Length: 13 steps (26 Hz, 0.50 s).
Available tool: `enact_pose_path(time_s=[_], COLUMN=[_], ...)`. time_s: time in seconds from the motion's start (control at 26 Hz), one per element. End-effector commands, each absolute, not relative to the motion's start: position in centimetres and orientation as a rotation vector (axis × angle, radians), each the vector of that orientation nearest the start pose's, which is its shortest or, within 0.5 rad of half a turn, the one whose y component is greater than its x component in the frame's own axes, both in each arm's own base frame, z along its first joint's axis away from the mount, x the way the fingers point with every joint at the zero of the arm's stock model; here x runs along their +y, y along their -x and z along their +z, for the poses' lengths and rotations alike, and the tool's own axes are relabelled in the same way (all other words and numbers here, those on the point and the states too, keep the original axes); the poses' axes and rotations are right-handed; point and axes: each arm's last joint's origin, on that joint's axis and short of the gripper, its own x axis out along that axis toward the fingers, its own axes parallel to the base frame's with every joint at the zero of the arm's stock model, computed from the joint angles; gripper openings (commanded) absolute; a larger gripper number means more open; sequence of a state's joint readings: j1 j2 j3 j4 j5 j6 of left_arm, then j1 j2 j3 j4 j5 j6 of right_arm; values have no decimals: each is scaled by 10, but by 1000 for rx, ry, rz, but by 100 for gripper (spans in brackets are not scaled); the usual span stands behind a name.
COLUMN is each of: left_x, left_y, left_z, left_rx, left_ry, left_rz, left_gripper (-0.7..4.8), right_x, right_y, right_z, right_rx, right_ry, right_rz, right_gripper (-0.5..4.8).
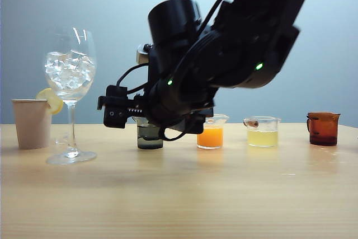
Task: Pick up the first measuring cup from the left, pour the coconut rum inside into the goblet, and finally put the measuring cup back in its original place.
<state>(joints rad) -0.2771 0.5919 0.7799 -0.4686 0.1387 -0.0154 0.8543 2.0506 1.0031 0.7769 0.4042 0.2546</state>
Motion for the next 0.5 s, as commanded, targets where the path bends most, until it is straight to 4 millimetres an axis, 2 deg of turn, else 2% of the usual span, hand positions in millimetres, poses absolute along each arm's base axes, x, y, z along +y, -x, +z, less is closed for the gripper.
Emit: enact_pose_path(time_s=[0.04, 0.23, 0.5], left_x=[-37, -37, -37], left_y=[-117, -117, -117], left_z=[331, 331, 331], left_rx=[269, 269, 269], left_ry=[-7, -7, -7], left_rz=[-413, -413, -413], left_gripper=[-3, -3, -3], right_x=[308, 312, 325], right_y=[-285, -291, -302], right_z=[131, 127, 117], right_rx=[247, 255, 256], right_ry=[-102, -78, -77], right_rz=[369, 300, 299], right_gripper=[479, 479, 479])
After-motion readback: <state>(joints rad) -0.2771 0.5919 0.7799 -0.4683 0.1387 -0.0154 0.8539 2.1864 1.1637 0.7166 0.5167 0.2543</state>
